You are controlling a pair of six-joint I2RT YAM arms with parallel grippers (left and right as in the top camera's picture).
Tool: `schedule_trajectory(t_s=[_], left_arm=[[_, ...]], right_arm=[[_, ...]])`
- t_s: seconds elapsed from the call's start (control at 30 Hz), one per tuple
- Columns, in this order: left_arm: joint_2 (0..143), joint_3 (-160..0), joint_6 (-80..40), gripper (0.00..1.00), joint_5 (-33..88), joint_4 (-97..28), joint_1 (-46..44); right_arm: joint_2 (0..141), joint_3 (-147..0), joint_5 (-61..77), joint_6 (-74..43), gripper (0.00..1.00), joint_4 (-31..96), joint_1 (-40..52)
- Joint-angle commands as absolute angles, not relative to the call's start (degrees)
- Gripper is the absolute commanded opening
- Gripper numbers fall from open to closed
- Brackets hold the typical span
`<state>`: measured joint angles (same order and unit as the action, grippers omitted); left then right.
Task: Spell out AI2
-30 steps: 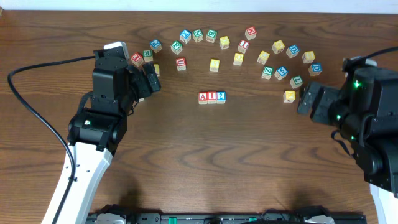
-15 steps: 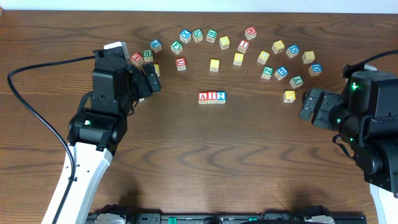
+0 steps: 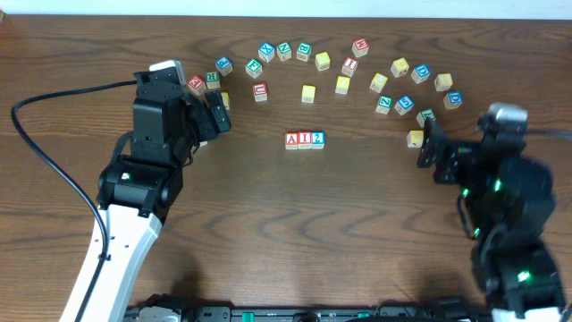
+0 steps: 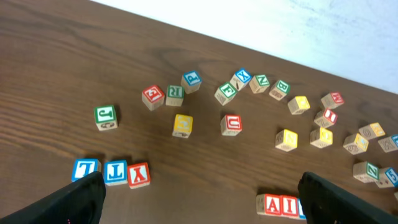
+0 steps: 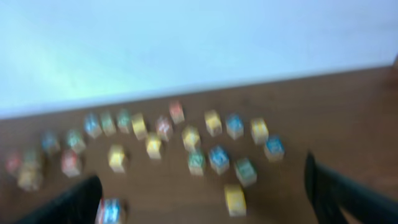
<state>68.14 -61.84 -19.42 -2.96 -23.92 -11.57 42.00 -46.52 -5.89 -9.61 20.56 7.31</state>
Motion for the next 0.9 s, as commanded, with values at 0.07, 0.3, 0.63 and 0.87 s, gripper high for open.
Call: schedule_trajectory(t_s=[0.07, 0.3, 0.63, 0.87], left_arm=[[68.5, -62.2, -18.9, 0.98, -3.1, -24.0, -11.5], [68.5, -62.2, -18.9, 0.98, -3.1, -24.0, -11.5], [68.5, -62.2, -18.9, 0.98, -3.1, -24.0, -11.5], [68.5, -62.2, -18.9, 0.98, -3.1, -24.0, -11.5]], right_arm=[[30.5, -29.5, -3.4, -7.6, 0.99, 8.9, 6.0], [16.2, -13.7, -1.7, -6.4, 0.99, 0.7, 5.1], [4.1, -2.6, 1.3, 1.5, 0.99, -0.6, 5.1], [0.3, -0.3, 1.7, 3.5, 0.99, 3.5, 4.8]])
